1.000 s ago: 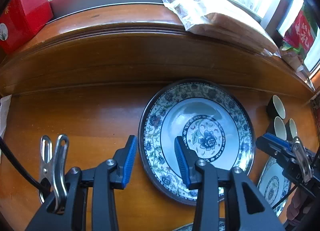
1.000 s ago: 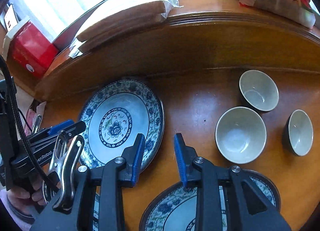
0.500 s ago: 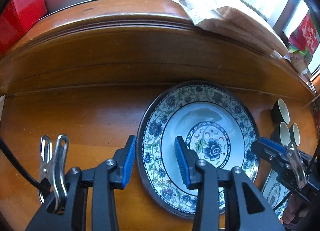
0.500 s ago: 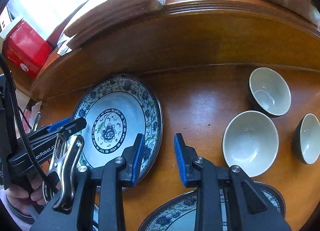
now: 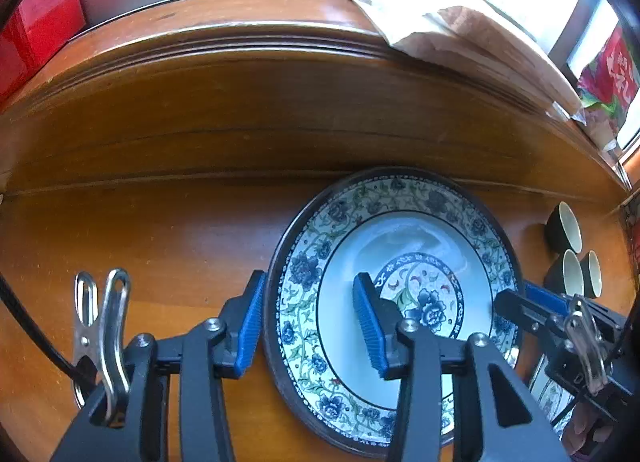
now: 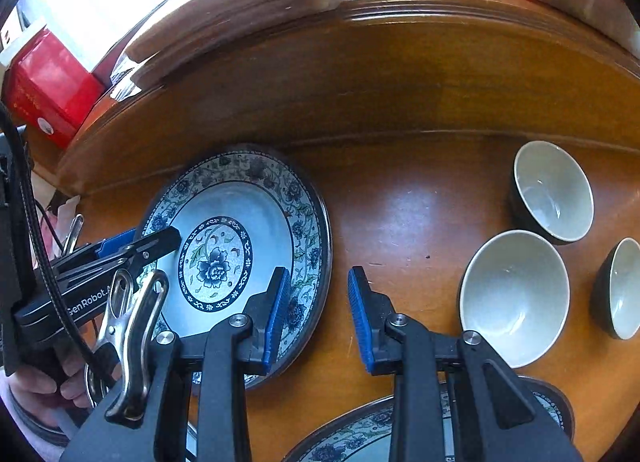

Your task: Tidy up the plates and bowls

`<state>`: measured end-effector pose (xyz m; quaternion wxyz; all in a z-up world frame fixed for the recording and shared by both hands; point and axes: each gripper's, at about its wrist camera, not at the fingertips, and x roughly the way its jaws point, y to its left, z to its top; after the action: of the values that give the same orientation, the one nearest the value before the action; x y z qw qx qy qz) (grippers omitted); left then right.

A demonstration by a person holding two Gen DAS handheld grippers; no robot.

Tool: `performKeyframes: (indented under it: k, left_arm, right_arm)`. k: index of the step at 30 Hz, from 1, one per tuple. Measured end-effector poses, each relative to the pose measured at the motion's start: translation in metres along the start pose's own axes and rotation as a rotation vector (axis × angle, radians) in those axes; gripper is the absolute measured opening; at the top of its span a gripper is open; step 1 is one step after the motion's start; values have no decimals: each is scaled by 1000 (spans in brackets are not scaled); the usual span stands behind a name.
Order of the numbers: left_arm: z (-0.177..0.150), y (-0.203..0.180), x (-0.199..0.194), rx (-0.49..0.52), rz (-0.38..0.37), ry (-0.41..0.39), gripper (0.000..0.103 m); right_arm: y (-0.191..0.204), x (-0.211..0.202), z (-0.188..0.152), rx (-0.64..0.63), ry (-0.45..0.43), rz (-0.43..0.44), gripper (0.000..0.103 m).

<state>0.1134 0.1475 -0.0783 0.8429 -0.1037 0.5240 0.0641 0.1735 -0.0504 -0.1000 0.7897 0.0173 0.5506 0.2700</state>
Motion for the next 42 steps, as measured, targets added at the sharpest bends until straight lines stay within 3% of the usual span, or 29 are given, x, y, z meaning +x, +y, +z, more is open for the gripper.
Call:
performKeyframes:
  k: [15, 42]
  left_arm:
    - [-4, -10, -6, 25, 4, -7, 45]
    - [-18, -15, -49, 56, -21, -93, 45]
  right_arm:
    - [15, 4, -5, -17, -12, -15, 26]
    - [19, -63, -27, -3, -113, -15, 26]
